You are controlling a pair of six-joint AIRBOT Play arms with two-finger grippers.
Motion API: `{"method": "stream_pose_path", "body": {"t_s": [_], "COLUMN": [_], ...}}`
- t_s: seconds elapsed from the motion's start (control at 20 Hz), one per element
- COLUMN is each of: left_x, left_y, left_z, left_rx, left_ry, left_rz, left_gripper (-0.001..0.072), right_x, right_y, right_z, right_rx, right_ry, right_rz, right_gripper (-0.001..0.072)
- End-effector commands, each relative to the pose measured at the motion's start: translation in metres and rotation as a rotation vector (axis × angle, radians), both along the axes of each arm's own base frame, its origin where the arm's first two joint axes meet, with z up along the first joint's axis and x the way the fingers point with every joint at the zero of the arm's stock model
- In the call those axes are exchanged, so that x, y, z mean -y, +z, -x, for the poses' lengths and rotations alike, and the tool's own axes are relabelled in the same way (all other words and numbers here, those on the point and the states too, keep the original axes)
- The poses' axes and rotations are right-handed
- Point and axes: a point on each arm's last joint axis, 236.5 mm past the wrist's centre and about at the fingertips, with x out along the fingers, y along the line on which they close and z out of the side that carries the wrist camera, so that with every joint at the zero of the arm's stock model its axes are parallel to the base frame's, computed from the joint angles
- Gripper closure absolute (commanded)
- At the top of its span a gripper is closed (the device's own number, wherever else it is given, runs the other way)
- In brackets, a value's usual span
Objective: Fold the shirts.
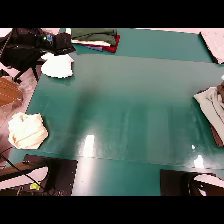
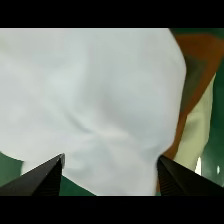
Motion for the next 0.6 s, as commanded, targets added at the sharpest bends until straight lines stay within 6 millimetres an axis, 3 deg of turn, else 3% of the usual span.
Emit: {"method": "stream_pose_path", "body": {"t_s": [0.0, 0.05, 0.1, 0.2, 0.35, 0.45, 0.5, 0.55], "left_x": [0.002, 0.002, 0.003, 0.003, 0.003, 0.003, 0.003, 0.003], "left_y": [-0.001, -0.001, -0.001, -0.001, -0.001, -0.001, 0.000, 0.000], "left_z": [0.003, 0.003, 0.003, 0.003, 0.003, 0.003, 0.003, 0.003], "left_rx": [-0.014, -0.017, -0.018, -0.018, -0.016, -0.015, -0.014, -0.013], "left_ry": [-0.009, -0.003, -0.004, -0.004, -0.006, -0.005, -0.005, -0.004], "left_rz": [0.004, 0.011, 0.014, 0.014, 0.012, 0.012, 0.013, 0.013], "left_gripper": [0.0682, 0.0682, 0.0683, 0.0683, 0.0682, 0.0682, 0.0682, 0.0682], "right_x": [0.013, -0.004, -0.033, -0.112, -0.261, -0.389, -0.447, -0.509], "right_y": [0.119, 0.154, 0.184, 0.221, 0.244, 0.251, 0.250, 0.242], "right_z": [-0.038, -0.060, -0.086, -0.135, -0.192, -0.206, -0.201, -0.186], "right_rx": [0.284, 0.409, 0.546, 0.785, 1.009, 1.133, 1.180, 1.214], "right_ry": [0.041, 0.088, 0.148, 0.297, 0.573, 0.830, 0.954, 1.115], "right_rz": [0.299, 0.334, 0.323, 0.220, 0.100, 0.057, 0.044, 0.047], "right_gripper": [0.0088, 0.0095, 0.0096, 0.0111, 0.0168, 0.0230, 0.0286, 0.0509]}}
